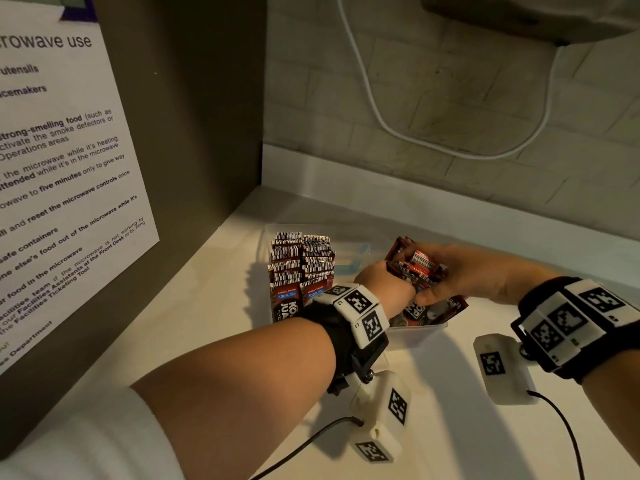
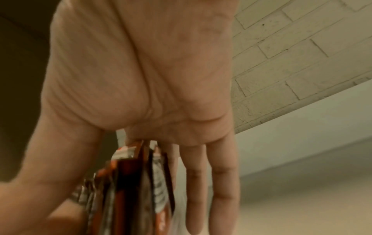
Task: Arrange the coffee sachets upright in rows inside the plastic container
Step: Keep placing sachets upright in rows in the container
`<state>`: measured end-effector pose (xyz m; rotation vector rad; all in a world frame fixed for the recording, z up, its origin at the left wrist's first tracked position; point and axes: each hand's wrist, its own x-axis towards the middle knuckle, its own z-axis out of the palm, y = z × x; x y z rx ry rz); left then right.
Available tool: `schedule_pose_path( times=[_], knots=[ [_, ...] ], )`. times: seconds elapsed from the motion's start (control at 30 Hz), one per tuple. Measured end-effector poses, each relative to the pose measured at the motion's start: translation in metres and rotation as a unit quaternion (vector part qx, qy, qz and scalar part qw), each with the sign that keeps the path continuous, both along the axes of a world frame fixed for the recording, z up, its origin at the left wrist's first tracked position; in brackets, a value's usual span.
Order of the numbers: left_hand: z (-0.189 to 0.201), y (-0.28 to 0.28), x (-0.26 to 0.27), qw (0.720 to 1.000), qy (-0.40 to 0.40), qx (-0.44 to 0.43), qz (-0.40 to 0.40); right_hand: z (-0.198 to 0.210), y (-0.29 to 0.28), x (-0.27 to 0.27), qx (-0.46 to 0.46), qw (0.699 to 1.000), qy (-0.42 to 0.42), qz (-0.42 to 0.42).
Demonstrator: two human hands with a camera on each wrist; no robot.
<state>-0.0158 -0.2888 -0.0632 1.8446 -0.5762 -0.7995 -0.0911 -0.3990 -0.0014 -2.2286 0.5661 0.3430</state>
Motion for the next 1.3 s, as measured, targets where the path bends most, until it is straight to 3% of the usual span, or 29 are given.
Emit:
schedule_pose_path(
  times=[0.4, 0.77, 1.3],
  knots=[
    [-0.001, 0.002, 0.001, 0.991, 0.076, -0.050, 0.096, -0.019, 0.000, -0.010, -0.010, 0.998, -0.061, -0.023],
    [0.004, -0.005, 0.000, 0.996, 0.081, -0.026, 0.035, -0.030, 0.000, -0.009, -0.097, 0.990, -0.086, -0.050],
    [0.005, 0.001, 0.004, 0.983, 0.116, -0.066, 0.125, -0.021, 0.001, -0.009, -0.080, 0.989, -0.120, -0.046]
  ],
)
